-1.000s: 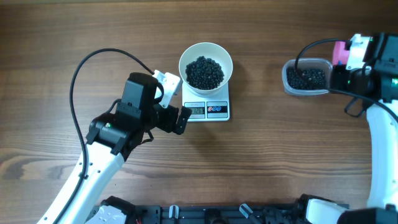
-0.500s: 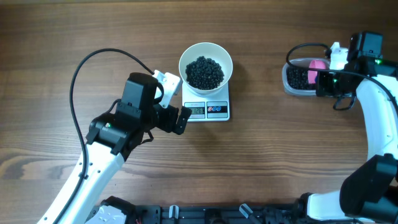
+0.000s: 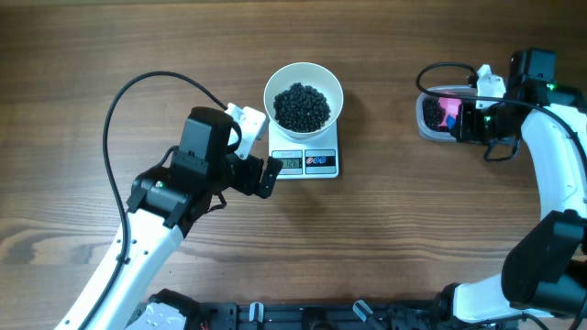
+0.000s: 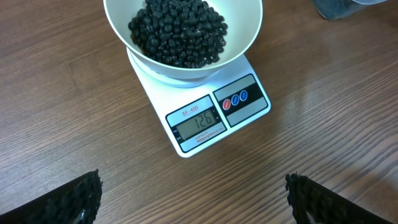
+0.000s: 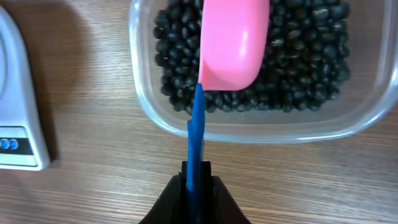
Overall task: Scoop item into bowl and weigh 150g on scale
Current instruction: 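Drag the scoop through the black beans in the tub with the right gripper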
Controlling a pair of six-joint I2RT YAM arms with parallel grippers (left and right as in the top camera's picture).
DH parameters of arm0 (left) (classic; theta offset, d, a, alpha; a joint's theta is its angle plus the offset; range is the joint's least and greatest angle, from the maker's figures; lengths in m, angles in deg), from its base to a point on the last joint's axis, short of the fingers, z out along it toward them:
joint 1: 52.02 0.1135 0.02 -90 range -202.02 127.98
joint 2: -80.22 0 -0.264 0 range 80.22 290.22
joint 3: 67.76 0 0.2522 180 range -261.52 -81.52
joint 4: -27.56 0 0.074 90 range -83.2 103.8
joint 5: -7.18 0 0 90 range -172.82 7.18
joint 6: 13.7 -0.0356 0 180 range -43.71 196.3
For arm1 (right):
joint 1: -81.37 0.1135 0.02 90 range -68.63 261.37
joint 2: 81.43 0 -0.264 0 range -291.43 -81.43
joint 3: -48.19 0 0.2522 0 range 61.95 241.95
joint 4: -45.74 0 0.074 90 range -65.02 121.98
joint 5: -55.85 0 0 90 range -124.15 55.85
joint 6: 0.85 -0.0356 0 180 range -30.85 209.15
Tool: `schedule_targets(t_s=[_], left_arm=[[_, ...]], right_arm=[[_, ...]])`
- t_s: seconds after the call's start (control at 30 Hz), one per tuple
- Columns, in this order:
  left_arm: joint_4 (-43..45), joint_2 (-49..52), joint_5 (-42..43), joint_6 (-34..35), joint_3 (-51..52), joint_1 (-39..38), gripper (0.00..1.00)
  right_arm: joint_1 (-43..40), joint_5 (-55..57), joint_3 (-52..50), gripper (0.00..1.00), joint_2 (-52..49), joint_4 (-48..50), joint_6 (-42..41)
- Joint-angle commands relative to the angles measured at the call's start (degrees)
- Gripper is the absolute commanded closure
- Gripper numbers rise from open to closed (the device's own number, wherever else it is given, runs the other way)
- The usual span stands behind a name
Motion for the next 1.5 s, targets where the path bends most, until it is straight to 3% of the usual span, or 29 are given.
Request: schedule_targets(t_s=[0.0, 0.23, 0.9, 1.17, 1.47], left_arm=[[0.0, 0.2, 0.9, -0.1, 0.4, -0.3, 0.0], [0.0, 0.2, 0.9, -0.1, 0.4, -0.3, 0.0], [0.0, 0.2, 0.9, -0.1, 0.4, -0.3, 0.0], [0.0, 0.2, 0.9, -0.1, 0.4, -0.3, 0.0], [0.0, 0.2, 0.9, -0.1, 0.4, -0.3, 0.0]], right_arm=[[0.1, -3.9, 0.2, 0.96, -0.6, -0.7, 0.9], [0.0, -3.7, 0.2, 0.96, -0.5, -4.4, 4.7], [-1.5, -4.0, 0.2, 0.96, 1.1, -3.5, 0.1], [-6.1, -15.9, 0.2, 0.96, 1.1, -3.6, 2.6], [-11.0, -18.3, 0.2, 0.96, 1.1, -3.9, 2.1]])
